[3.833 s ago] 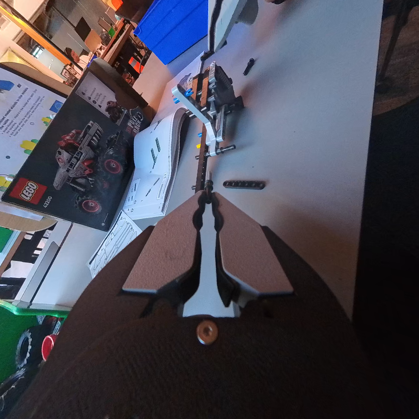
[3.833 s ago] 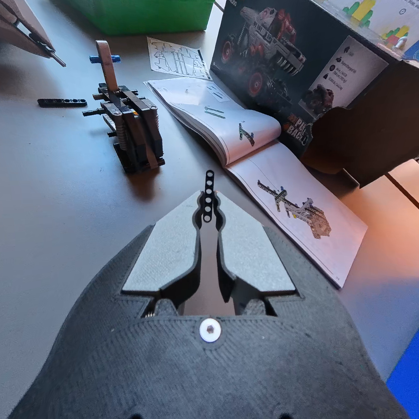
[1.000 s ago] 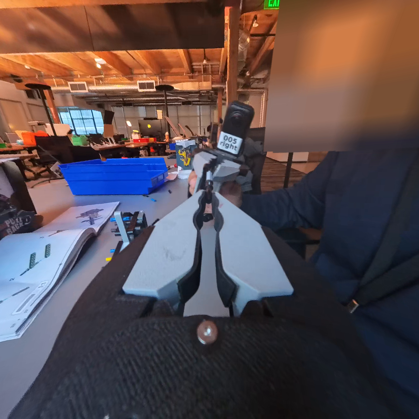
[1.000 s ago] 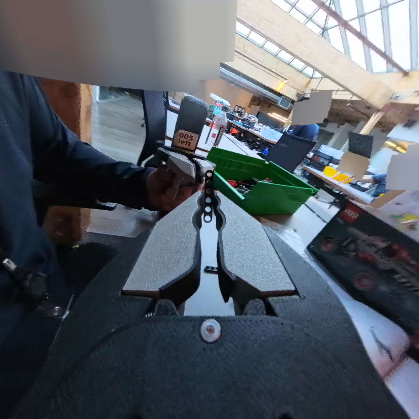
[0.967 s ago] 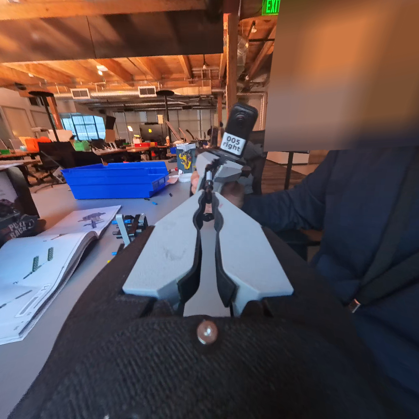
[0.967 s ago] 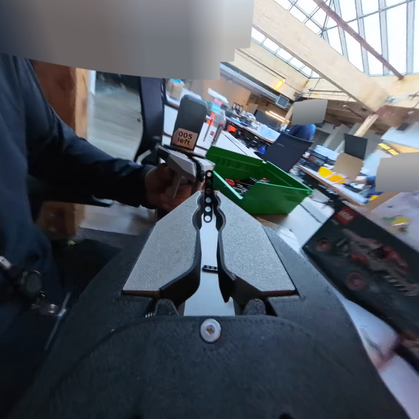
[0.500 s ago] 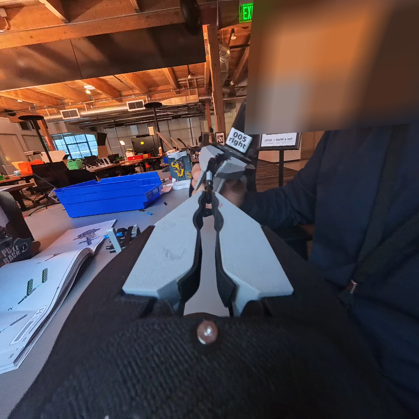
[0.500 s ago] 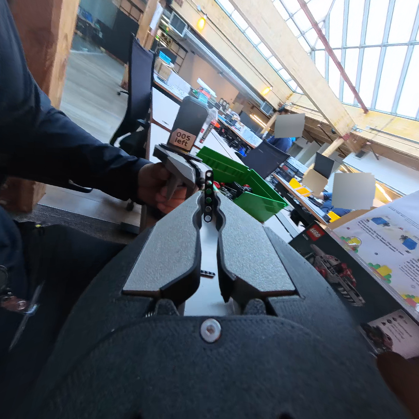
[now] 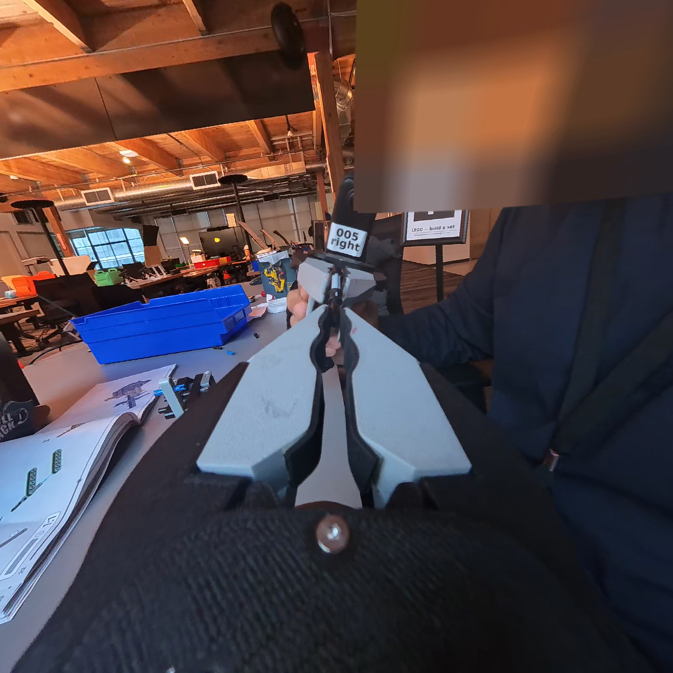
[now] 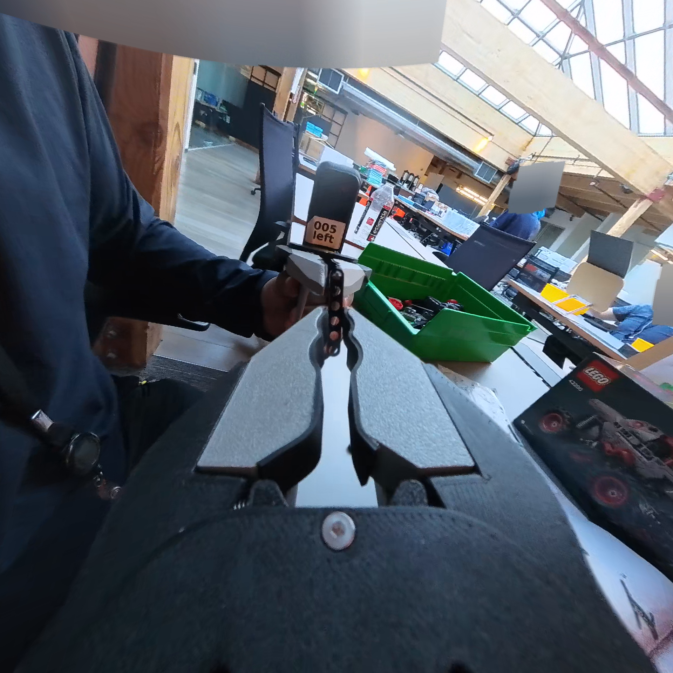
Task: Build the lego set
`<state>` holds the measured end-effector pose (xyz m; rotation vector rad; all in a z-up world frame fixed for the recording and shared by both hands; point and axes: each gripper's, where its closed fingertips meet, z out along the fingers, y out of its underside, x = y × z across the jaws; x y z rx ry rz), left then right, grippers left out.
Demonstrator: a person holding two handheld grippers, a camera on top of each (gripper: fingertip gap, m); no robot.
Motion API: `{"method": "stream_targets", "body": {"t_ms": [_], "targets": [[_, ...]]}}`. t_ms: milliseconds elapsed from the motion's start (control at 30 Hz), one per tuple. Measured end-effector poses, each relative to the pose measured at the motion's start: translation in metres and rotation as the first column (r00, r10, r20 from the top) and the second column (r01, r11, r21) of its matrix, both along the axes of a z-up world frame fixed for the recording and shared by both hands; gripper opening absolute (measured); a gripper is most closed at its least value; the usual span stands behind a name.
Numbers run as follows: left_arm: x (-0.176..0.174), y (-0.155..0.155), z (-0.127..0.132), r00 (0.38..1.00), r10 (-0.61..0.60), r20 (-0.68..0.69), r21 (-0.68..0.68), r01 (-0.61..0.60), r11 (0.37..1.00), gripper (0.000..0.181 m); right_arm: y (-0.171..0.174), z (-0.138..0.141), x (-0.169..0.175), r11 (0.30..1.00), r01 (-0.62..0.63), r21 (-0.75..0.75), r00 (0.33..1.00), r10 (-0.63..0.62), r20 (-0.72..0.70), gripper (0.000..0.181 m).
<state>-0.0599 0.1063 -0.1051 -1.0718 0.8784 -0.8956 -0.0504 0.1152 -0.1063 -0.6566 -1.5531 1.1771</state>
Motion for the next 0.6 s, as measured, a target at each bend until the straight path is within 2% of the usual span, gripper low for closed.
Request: {"method": "stream_targets", "body": {"t_ms": [167, 333, 467, 600], "targets": [[0.004, 0.003, -0.006, 0.999, 0.011, -0.046, -0.014, -0.012, 1.000, 0.002, 0.002, -0.013, -0.002, 0.997, 0.013, 0.079, 0.998, -0.017, 0.054, 0.004], [-0.004, 0.018, -0.008, 0.999, 0.048, -0.024, -0.124, -0.051, 0.991, 0.002, 0.018, -0.040, -0.004, 0.991, 0.031, 0.129, 0.986, -0.052, 0.159, 0.004], [-0.014, 0.030, -0.008, 0.997, 0.071, 0.014, -0.226, -0.066, 0.972, 0.002, 0.042, -0.055, -0.004, 0.993, 0.089, 0.082, 0.974, -0.104, 0.203, 0.004], [-0.016, 0.043, -0.015, 0.995, 0.099, -0.007, -0.320, -0.097, 0.943, 0.002, 0.049, -0.042, -0.001, 0.997, 0.066, -0.048, 0.985, -0.058, 0.161, 0.004]]}}
